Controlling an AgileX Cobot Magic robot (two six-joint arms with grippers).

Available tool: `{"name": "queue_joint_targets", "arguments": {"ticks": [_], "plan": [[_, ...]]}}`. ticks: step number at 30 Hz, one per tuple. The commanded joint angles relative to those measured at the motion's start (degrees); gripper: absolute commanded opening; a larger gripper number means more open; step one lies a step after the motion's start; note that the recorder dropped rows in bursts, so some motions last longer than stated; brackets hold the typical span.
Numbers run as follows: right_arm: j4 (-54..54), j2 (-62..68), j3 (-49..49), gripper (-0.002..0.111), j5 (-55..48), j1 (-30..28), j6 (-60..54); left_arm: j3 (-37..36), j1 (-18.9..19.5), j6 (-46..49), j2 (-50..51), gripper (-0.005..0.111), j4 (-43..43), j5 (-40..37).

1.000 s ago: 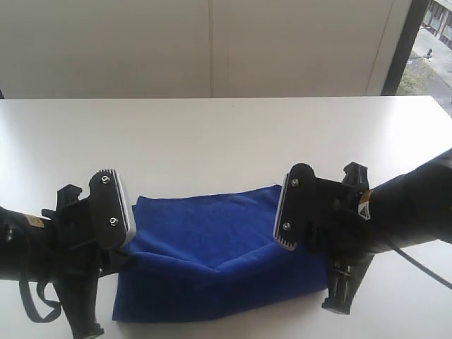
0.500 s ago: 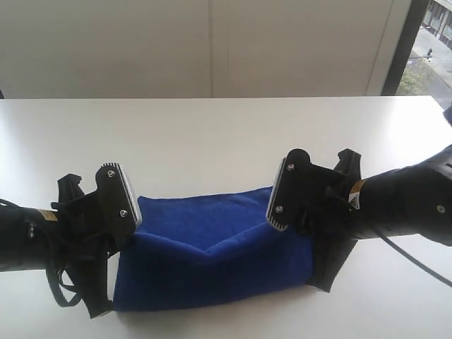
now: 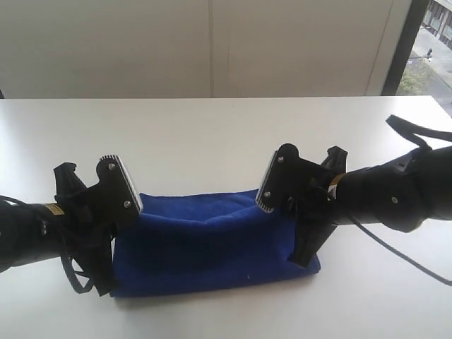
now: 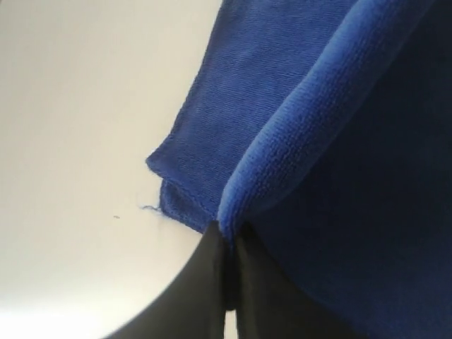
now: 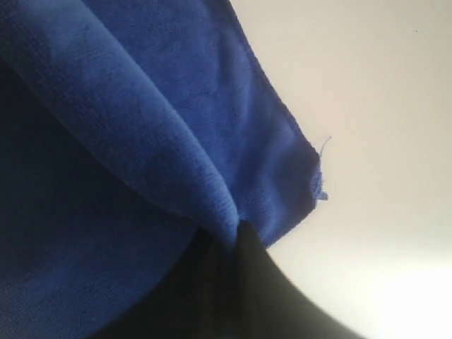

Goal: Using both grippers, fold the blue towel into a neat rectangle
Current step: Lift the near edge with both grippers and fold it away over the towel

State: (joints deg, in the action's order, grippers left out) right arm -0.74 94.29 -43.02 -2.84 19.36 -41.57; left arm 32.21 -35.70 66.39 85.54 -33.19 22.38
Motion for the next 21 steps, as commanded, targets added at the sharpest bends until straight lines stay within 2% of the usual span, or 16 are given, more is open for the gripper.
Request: {"name": "queue_joint_targets", "arguments": {"ticks": [1,10,21], "plan": [[-0.3,1.3,-2.1,0.000,2.2,-1.7,0.4,-0.1,0.2,0.0,1.9,0.000,1.4,5.3],[-0.3,4.4,-5.9,0.000,3.8,-3.6,0.4,2.2,0.2,0.0,8.0,0.000,2.4,12.2],[-0.3,10.9,-9.2,0.000,6.8,-4.7,0.3,6.9,0.7,0.0,13.9,0.000,2.4,13.0]]}}
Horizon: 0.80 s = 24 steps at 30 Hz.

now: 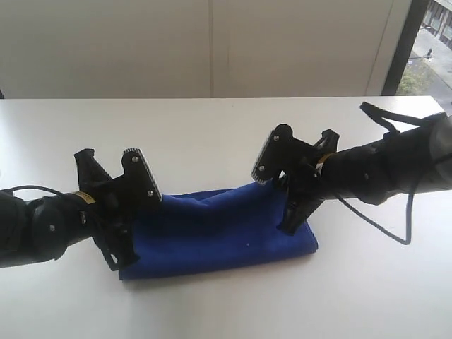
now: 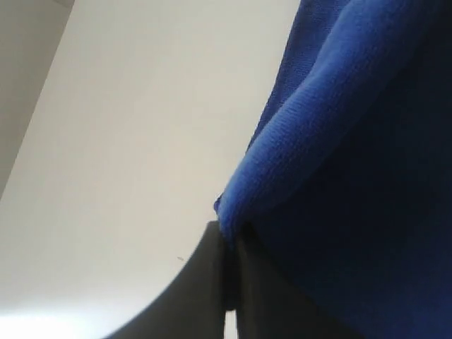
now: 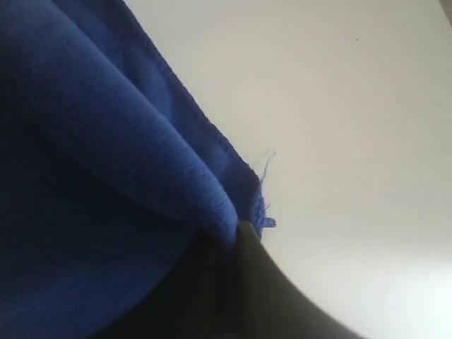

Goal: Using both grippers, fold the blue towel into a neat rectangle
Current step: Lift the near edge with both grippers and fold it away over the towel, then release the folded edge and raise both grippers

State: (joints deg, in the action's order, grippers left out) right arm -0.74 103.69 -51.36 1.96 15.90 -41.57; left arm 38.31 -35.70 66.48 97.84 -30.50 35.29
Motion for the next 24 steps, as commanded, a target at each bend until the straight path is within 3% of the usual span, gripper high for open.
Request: {"name": "queue_joint_targets", "arguments": {"ticks": [1,18,21,24], "plan": [[-0.3,1.9,-0.9,0.000,2.7,-1.7,0.3,0.9,1.1,-0.1,2.0,0.000,-0.3,0.2],[-0.3,8.8,-3.3,0.001,10.5,-2.7,-0.6,1.1,2.3,-0.1,8.2,0.000,0.8,3.9],[-0.3,9.8,-3.3,0.012,11.3,-2.7,-2.6,1.1,2.3,-0.1,8.9,0.000,0.8,4.7],[-0.3,10.7,-3.3,0.035,11.2,-2.7,-3.8,1.1,2.3,-0.2,9.6,0.007,0.8,5.5]]}}
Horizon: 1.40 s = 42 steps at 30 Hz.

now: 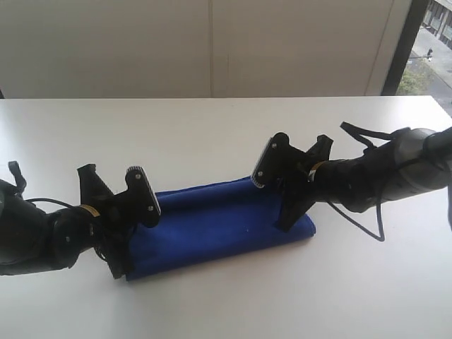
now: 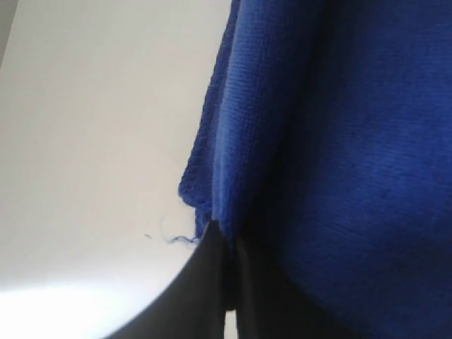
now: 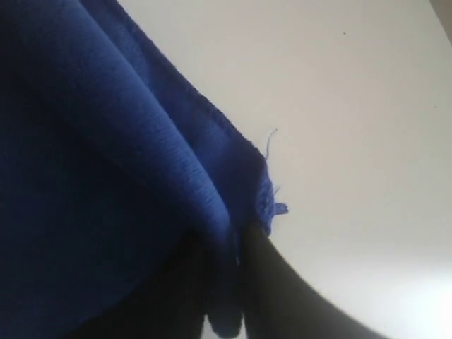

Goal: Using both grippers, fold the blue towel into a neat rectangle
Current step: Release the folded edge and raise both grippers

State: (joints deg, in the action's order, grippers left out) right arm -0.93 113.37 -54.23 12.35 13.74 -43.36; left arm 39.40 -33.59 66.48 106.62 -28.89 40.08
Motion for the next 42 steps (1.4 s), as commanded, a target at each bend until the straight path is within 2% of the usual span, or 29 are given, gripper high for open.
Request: {"name": "queue_joint_targets", "arguments": {"ticks": [1,3,5,8,11,32,36,39,41,42], "plan": [[-0.1,1.2,-0.5,0.042,0.8,-0.6,-2.0,0.0,0.2,-0.2,0.8,0.012,-0.8,0.8],[-0.1,1.3,-0.5,0.055,1.1,-0.6,-2.0,0.0,0.2,-0.3,0.8,0.025,-0.8,1.4],[-0.1,1.3,-0.5,0.060,1.3,-0.6,-2.0,0.0,0.2,-0.3,0.8,0.039,-0.8,2.9],[-0.1,1.3,-0.5,0.060,1.5,-0.6,-2.9,0.0,0.2,-0.7,0.8,0.058,-1.6,7.1],[-0.1,1.3,-0.5,0.060,1.8,-0.6,-3.0,0.0,0.2,-0.7,0.8,0.066,-3.7,10.6],[4.6,-2.2,-1.2,0.059,4.4,-1.9,-3.0,0.0,0.2,-0.7,0.7,0.067,-4.7,14.3],[11.5,-6.7,-1.2,0.051,4.0,-1.9,-2.9,0.0,0.0,-1.7,0.6,0.067,-4.7,16.4],[16.2,-11.4,-1.2,0.037,0.9,-1.9,-2.9,0.0,-2.2,-6.5,0.0,0.065,-5.0,14.9],[17.3,-14.2,-1.2,0.022,-3.6,-1.9,-2.9,0.0,-4.4,-11.0,-0.7,0.054,-5.0,13.3],[17.3,-14.9,-1.4,0.015,-6.2,-1.9,-2.9,0.1,-5.6,-14.3,-1.2,0.043,-5.2,11.8]]}}
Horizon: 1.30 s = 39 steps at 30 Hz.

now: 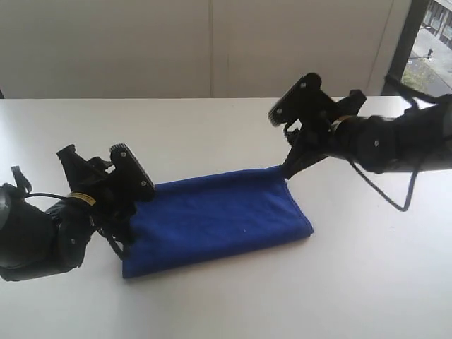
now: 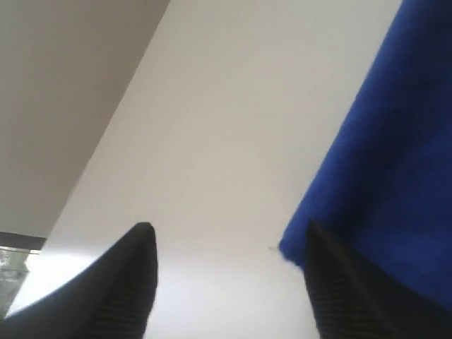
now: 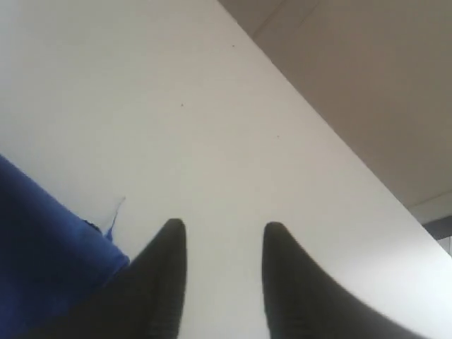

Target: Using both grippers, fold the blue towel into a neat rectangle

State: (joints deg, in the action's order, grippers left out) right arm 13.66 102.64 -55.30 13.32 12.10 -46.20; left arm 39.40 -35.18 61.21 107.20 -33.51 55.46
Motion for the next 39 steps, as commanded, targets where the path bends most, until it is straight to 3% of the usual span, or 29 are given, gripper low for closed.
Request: {"name": "queue_joint_targets", "arguments": {"ticks": [1,2,3,7,10,15,19,23,35,39], "plan": [[2.8,-4.8,-1.2,0.004,-12.2,-0.3,-0.1,0.7,-5.0,-12.7,-2.3,0.026,-2.2,-6.2],[2.8,-4.9,-2.6,0.000,-18.1,-0.3,0.0,2.2,-5.7,-13.9,-3.2,0.007,-5.6,-12.3],[2.9,-4.8,-4.5,0.000,-23.4,-0.3,0.2,4.2,-6.0,-12.1,-4.0,0.001,-9.4,-21.0],[3.4,-1.0,-14.3,0.000,-44.2,-0.3,3.2,13.8,-3.0,-1.0,-4.4,0.000,-20.4,-50.3],[3.3,2.8,-18.5,0.000,-52.1,-0.3,3.2,19.0,0.9,-2.3,-4.4,0.000,-21.4,-62.9],[3.3,7.9,-19.5,0.000,-54.2,-0.3,3.2,21.7,6.5,-4.7,-4.4,0.000,-19.8,-71.0],[3.4,11.1,-19.5,0.000,-55.2,-0.1,3.2,21.7,9.9,-12.3,-3.7,0.000,-10.7,-78.0],[3.4,13.0,-19.5,0.000,-57.2,-0.1,3.1,21.2,10.2,-19.1,-2.8,0.000,-3.3,-77.3],[1.5,13.3,-16.9,0.000,-67.5,1.1,4.0,21.2,10.5,-19.0,-2.7,0.000,-2.7,-79.6],[0.2,10.2,-17.3,0.000,-65.2,1.5,6.7,21.2,10.5,-19.1,-2.7,0.000,-0.2,-82.2]]}}
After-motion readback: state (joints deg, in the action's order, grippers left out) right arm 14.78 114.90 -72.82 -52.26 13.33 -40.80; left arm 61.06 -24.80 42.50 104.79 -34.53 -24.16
